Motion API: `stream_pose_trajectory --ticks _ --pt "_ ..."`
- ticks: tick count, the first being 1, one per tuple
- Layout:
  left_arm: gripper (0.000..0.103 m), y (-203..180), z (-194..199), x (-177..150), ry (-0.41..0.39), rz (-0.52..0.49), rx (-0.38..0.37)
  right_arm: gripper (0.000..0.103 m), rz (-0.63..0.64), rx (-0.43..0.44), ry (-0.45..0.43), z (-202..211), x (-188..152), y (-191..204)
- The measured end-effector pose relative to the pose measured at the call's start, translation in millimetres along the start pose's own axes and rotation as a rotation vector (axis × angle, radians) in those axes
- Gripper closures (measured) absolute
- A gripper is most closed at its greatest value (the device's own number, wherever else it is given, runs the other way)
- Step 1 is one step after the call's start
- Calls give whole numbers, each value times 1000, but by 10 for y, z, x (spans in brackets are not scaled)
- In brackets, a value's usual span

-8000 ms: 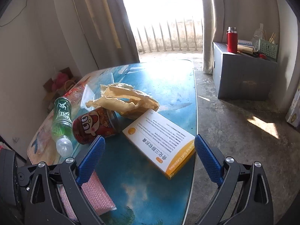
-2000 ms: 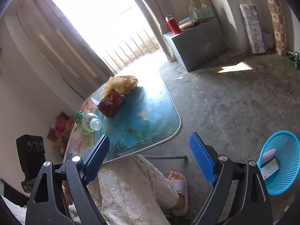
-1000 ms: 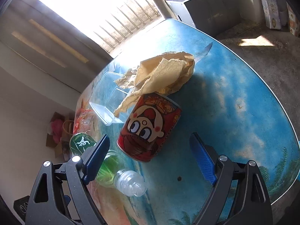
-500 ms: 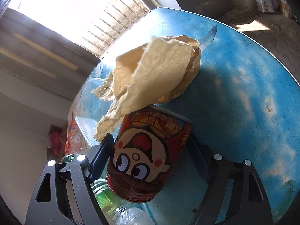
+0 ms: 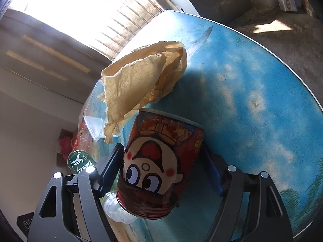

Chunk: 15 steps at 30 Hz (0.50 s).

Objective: Collect trash
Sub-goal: 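Lower the right gripper onto the red cartoon can and grasp it, then grasp and lift the green bottle with the left gripper while the right holds the can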

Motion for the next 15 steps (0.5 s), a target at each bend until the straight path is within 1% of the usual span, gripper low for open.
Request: stream_pose_trajectory --ticks 3,6,10,13,15 --pt "10 -67 -152 5 22 8 -11 30 20 -1 0 99 -46 -85" --pt "10 -105 -358 54 50 35 -5 30 38 1 0 144 -63 -116" --pt "10 -60 -648 196 83 134 56 30 40 17 0 168 -53 -184" --pt "10 43 -795 314 88 212 138 30 36 33 2 192 -83 -177" --pt "10 113 -863 371 87 270 171 30 37 43 2 188 -100 -166"
Point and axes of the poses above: each gripper's, at about its wrist camera, not at the fingertips, and z roughly against the way its jaws point, y to its left, x to its top, the point moved 1 cm from there along -z, roughly the way its jaws point, and after that the axes turned 7 degrees about -y, right-handed, at the moved point
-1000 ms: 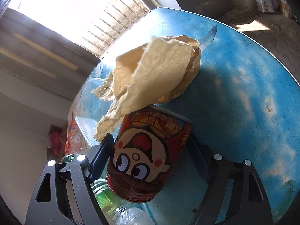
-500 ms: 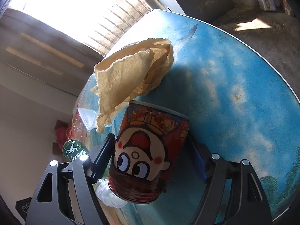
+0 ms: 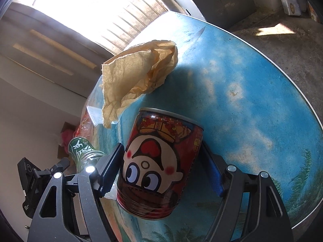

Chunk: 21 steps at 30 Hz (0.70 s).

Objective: Collect trash
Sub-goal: 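Grasp and lift the green bottle with the left gripper while the right holds the can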

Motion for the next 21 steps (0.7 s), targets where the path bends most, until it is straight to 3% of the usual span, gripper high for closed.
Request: stream_pose_trajectory --ticks 7,12,15,17,21 --pt "10 98 -278 142 33 135 66 30 9 30 5 -7 24 -62" --pt "10 86 -406 152 51 174 91 31 3 54 6 0 26 -113" --pt "14 52 -443 147 39 169 130 31 -1 66 7 28 18 -151" --pt "23 31 -446 130 27 159 148 32 -5 75 8 36 21 -173" --pt "32 33 -432 105 20 182 122 32 -10 87 9 37 31 -193"
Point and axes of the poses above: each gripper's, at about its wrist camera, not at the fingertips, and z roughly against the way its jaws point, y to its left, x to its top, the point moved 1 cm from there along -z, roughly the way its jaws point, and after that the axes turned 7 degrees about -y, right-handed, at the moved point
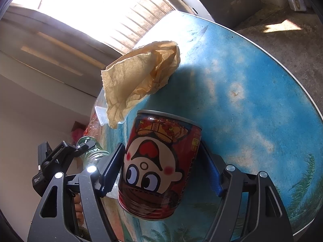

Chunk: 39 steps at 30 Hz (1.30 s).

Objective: Collect trash
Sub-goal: 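Grasp and lift the green bottle with the left gripper while the right holds the can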

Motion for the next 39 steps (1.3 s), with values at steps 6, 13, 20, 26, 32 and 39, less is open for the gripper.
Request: stream_pose_trajectory --ticks 6,13,20,26,32,39 --pt "42 -56 183 -67 -21 -37 -73 32 -2 10 -1 17 8 -21" --pt "45 -367 437 -219 -43 -205 -168 32 -6 15 -3 24 11 -30" --pt "46 -590 773 -335 2 -368 -288 32 -7 14 -2 26 9 -30" --pt "46 -491 1059 -358 130 -382 -409 32 -6 12 -2 27 7 -23" --pt "46 -372 1341 -316 165 -444 -458 32 -3 7 -3 27 -4 3" --pt "46 -264 1433 -400 297 -571 -481 32 -2 -2 -6 22 -5 25"
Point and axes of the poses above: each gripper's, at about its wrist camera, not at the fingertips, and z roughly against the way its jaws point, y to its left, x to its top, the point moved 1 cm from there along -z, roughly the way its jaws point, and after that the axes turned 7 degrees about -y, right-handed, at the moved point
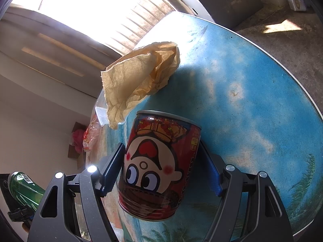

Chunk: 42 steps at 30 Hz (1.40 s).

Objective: Collect trash
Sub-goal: 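Grasp and lift the green bottle with the left gripper while the right holds the can, then lift the green bottle and red can off the table with both grippers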

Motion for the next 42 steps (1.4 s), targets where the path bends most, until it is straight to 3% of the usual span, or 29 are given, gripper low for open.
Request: stream_pose_trajectory --ticks 3,6,10,17,20,25,28,33,42 --pt "46 127 -138 -38 54 1 60 32 -2 -3 -4 13 -6 1" --pt "46 304 -239 10 59 57 38 32 -3 -9 -5 15 -9 5" --pt "46 426 -469 170 47 88 64 32 -5 -16 -7 14 -6 5" --pt "48 593 -1073 364 68 59 267 32 -2 -17 -12 13 -14 8" --pt "48 631 -1211 353 65 70 302 32 3 -21 -11 10 -15 19" --pt "46 485 -1210 244 35 16 360 32 20 -25 -7 -5 -6 29" --pt "34 367 -1166 162 21 -31 389 33 36 -25 0 -14 1 41" --pt "33 232 -1159 -38 29 -115 446 33 82 -32 10 19 -10 72" --pt "39 341 -1146 -277 40 -68 410 33 218 -85 79 188 -160 140"
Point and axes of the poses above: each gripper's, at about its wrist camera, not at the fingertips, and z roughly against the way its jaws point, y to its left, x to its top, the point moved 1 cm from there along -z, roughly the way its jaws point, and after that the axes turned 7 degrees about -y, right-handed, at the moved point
